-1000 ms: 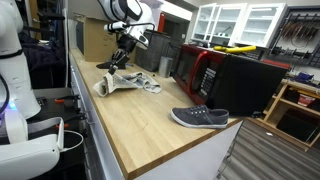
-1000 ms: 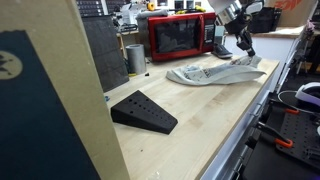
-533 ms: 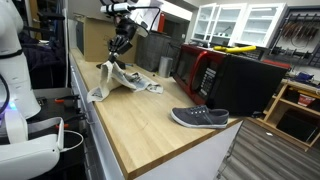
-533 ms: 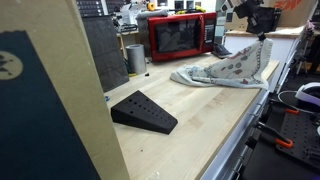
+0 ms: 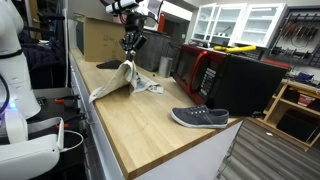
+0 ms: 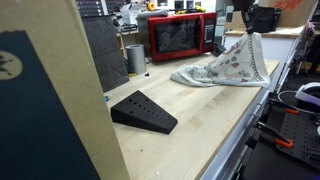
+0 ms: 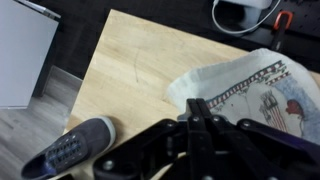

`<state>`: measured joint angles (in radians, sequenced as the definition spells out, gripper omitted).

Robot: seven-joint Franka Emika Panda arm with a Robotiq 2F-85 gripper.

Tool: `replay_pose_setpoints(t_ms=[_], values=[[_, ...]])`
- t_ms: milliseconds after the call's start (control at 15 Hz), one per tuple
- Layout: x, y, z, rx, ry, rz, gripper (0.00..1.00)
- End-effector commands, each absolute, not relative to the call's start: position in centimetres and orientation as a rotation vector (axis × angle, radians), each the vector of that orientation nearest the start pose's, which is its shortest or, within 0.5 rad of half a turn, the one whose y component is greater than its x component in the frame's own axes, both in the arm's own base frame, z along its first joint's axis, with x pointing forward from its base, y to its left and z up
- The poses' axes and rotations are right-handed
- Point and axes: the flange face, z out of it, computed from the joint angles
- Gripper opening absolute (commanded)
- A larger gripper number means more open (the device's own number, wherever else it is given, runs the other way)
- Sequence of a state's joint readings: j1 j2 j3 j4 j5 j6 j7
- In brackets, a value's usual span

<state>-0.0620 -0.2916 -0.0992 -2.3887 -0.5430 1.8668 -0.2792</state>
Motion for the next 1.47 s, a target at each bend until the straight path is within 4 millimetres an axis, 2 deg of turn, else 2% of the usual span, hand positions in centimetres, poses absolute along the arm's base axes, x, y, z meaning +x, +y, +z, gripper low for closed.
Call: replay_pose_setpoints(t_ms=[0, 67, 133, 200, 267, 467, 600, 867, 1200, 1400], values=[[42.4, -11.3, 41.1, -3.581, -0.518, 0.257, 0.0], [42.6, -11.3, 40.9, -3.609, -0.499, 0.17, 0.0], [42.7, -11.5, 40.7, -3.619, -0.461, 0.132, 0.27], [42.8, -11.6, 40.5, -3.626, -0.43, 0.1, 0.28], [42.7, -11.7, 40.6, -3.613, -0.397, 0.116, 0.33], [42.6, -11.5, 40.9, -3.565, -0.328, 0.162, 0.57], [42.8, -10.5, 40.8, -3.5, -0.245, 0.184, 0.7], [43.4, -6.2, 39.1, -3.341, -0.085, 0.298, 0.99], [45.3, 0.3, 35.8, -3.155, 0.208, 0.328, 1.0], [46.8, 2.6, 34.4, -3.047, 0.406, 0.346, 1.0]])
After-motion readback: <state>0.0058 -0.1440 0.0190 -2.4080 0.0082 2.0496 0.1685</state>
